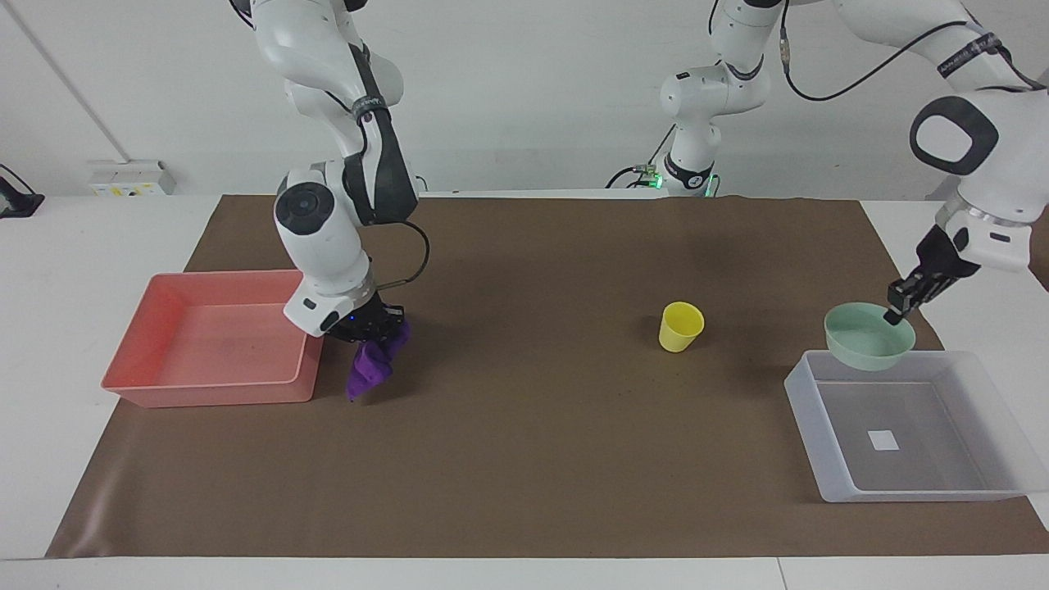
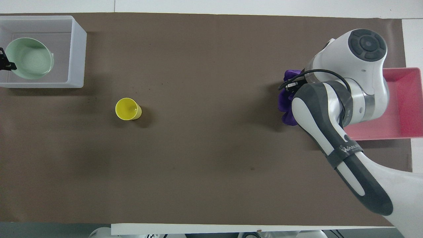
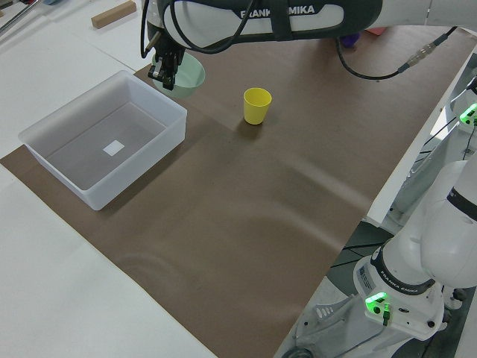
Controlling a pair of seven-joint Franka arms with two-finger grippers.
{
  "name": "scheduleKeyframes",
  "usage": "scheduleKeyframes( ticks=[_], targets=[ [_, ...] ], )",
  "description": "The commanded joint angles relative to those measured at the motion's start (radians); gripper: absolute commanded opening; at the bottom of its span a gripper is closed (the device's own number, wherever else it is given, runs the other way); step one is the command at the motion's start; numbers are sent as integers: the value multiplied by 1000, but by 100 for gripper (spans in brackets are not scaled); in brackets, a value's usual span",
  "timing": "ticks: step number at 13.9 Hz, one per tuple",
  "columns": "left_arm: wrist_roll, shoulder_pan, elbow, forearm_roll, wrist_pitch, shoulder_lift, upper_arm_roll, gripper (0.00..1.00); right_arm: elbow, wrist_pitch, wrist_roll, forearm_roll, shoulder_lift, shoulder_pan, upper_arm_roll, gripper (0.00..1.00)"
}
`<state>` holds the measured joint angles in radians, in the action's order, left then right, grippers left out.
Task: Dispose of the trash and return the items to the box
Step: 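Place the bowl in the bin while the right gripper drops the cloth in the tray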
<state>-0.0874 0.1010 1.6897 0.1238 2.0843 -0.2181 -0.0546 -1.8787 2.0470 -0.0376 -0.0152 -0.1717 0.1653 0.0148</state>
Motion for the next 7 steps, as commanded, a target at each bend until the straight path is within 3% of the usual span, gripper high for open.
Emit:
scheduleKeyframes(
  ticks=[1,5,6,7],
  targets=[
    [-26,11,-148,10,86,-184,-4,0,33,-109,4,8,76,-42,1,1],
    [-129,-9,-127,-107,233,-296,-7,1,30,-186,93,17,156,-194,1,2],
    [-138,-9,-131,-116,227,-294,-7,17,27,-188,135,21,158,-251,1,2],
    [-143,-24,-140,-118,194,-296,-7,58,21,-186,195,21,158,-298,2,2]
  ],
)
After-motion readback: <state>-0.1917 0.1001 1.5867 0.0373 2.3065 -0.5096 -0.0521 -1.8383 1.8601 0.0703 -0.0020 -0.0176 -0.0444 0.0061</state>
